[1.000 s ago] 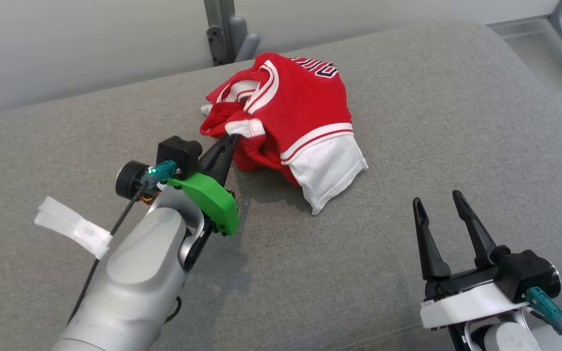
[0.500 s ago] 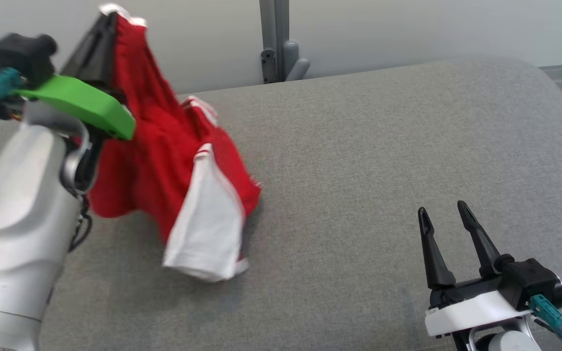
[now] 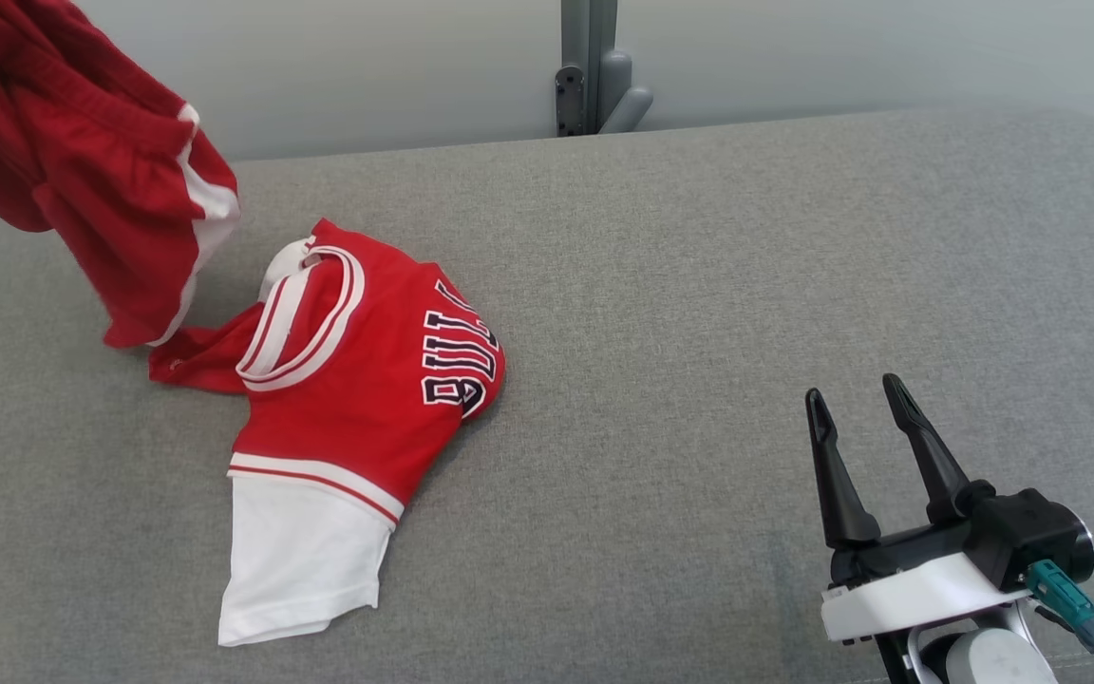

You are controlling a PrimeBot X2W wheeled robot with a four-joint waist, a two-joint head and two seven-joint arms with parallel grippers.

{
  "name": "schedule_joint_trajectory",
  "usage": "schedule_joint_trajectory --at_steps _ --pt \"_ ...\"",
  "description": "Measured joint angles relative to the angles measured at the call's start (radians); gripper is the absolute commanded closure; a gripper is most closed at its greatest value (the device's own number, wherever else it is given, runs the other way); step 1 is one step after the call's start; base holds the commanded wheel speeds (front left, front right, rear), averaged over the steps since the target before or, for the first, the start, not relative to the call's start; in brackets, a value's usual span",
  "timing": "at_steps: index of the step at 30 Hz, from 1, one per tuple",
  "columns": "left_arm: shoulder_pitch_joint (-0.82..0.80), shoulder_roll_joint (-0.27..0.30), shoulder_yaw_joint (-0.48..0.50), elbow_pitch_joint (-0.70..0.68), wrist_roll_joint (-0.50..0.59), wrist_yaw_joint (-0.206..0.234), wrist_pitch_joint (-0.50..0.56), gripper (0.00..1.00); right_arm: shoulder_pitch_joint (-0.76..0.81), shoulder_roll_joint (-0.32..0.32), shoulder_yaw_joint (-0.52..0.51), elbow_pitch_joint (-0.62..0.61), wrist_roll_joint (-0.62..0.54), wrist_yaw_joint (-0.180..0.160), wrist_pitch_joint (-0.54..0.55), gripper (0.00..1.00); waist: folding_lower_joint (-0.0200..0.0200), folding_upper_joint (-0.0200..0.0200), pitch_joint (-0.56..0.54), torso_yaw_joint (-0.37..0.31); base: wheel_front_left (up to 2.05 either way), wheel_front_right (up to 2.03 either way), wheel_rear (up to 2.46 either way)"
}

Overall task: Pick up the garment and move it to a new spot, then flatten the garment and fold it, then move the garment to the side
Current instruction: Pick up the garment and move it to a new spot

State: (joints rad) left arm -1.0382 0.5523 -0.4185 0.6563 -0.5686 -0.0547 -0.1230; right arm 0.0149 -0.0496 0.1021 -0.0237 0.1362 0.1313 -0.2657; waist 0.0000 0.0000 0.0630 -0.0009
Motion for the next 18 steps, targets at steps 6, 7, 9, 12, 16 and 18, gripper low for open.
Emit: schedule_joint_trajectory --at_steps 6,7,9,12,16,18 --pt "-0.038 0.083 0.039 0.07 0.01 0.031 -0.021 1.0 -0.019 0.0 -0.005 -0.005 -0.015 0.0 0.0 0.0 0.0 0.0 0.035 0.002 0.0 0.0 0.0" --pt "-0.038 0.087 0.043 0.079 0.007 0.032 -0.024 1.0 -0.019 0.0 -0.008 -0.006 -0.017 0.0 0.0 0.0 0.0 0.0 0.041 0.003 0.0 0.0 0.0" --pt "-0.038 0.091 0.049 0.094 0.004 0.032 -0.034 1.0 -0.019 0.0 -0.015 -0.007 -0.02 0.0 0.0 0.0 0.0 0.0 0.054 0.005 0.0 0.0 0.0" --pt "-0.038 0.097 0.06 0.113 -0.003 0.038 -0.054 1.0 -0.02 0.0 -0.018 -0.01 -0.025 0.0 0.0 0.0 0.0 0.0 0.071 0.012 0.0 0.0 0.0" --pt "-0.036 0.112 0.076 0.13 -0.008 0.058 -0.08 1.0 -0.026 0.0 -0.018 -0.01 -0.029 0.0 0.0 0.0 0.0 0.0 0.092 0.024 0.0 0.0 0.0" --pt "-0.037 0.127 0.096 0.132 -0.008 0.083 -0.1 1.0 -0.042 -0.001 -0.018 -0.011 -0.032 0.0 0.0 0.0 0.0 0.0 0.105 0.036 0.0 0.0 0.0"
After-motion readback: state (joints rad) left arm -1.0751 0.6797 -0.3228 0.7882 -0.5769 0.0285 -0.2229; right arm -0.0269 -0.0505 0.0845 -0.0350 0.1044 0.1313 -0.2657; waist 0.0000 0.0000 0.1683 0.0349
